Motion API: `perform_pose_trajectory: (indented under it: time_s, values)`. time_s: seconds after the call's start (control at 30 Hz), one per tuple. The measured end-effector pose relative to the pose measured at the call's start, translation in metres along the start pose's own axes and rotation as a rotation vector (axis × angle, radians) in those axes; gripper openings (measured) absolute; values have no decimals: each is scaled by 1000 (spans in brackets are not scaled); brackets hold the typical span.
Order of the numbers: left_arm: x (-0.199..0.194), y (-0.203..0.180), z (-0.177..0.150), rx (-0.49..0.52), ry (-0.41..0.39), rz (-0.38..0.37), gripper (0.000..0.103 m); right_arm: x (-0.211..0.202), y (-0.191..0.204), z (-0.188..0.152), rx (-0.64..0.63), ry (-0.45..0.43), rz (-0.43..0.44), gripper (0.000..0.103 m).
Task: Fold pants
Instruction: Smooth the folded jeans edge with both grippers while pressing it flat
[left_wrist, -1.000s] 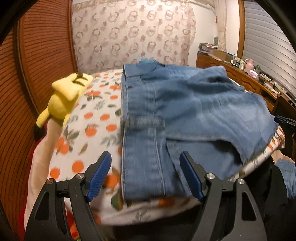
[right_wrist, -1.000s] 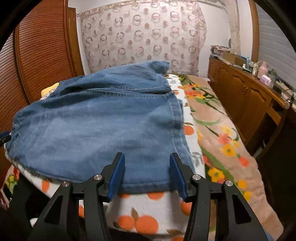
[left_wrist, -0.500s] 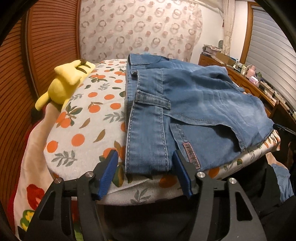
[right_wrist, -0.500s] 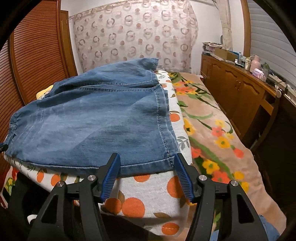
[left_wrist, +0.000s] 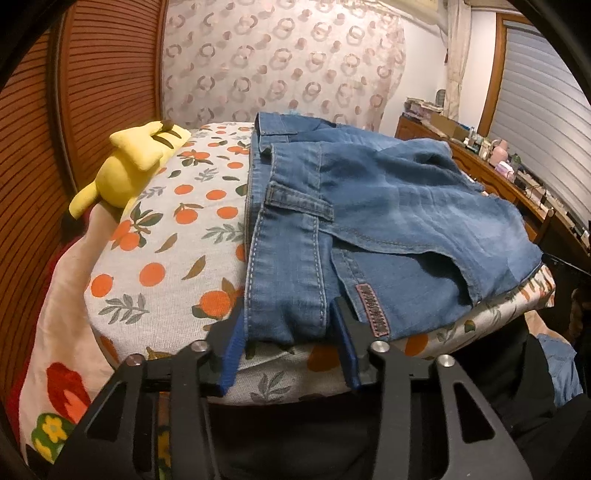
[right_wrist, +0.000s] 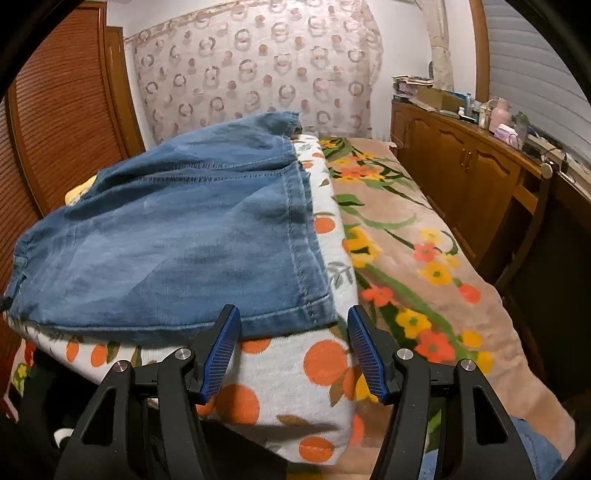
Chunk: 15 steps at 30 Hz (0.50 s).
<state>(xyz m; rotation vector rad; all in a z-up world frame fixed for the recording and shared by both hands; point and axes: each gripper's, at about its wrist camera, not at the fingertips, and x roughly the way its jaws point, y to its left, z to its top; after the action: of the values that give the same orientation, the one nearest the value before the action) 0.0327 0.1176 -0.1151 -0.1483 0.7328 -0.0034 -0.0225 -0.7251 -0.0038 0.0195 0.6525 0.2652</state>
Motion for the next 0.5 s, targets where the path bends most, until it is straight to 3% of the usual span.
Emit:
perform_pose_trajectory:
  time_s: [0.3,0.5]
  values:
    - [-6,-7,5,21,-35,-11,27,10,3,0,-1,2,13,61]
    - [-9,-6,7,-1,-43,-25,24,11,0,-3,-31,-8,13,43]
